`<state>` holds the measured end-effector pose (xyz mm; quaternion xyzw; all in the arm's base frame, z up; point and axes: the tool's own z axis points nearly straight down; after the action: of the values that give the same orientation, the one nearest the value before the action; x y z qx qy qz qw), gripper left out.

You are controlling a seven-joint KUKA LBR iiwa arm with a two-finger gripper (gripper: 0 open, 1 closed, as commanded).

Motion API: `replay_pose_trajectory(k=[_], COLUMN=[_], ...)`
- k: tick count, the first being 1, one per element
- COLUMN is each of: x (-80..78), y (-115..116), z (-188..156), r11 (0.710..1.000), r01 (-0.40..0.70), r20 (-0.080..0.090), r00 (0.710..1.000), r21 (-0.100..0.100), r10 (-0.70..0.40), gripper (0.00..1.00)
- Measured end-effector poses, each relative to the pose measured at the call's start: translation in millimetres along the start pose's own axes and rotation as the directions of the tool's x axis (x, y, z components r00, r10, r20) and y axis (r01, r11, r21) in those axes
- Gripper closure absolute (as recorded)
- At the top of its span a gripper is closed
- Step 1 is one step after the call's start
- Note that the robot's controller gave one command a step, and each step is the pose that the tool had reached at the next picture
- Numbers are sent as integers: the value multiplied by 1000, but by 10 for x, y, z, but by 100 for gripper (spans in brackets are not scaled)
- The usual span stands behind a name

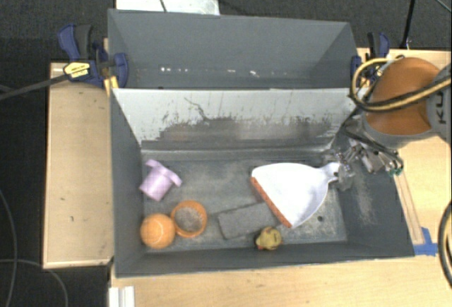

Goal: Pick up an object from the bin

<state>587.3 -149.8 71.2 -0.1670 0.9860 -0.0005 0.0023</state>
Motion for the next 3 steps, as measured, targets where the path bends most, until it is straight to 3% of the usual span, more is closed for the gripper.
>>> replay_pose_trajectory(k=[3], x=[-4], y=[2], z=[-90], r11=[1000], r01=[1], r20=[-1], r00=[1000], r21=[0], r10=[-1], gripper=[100])
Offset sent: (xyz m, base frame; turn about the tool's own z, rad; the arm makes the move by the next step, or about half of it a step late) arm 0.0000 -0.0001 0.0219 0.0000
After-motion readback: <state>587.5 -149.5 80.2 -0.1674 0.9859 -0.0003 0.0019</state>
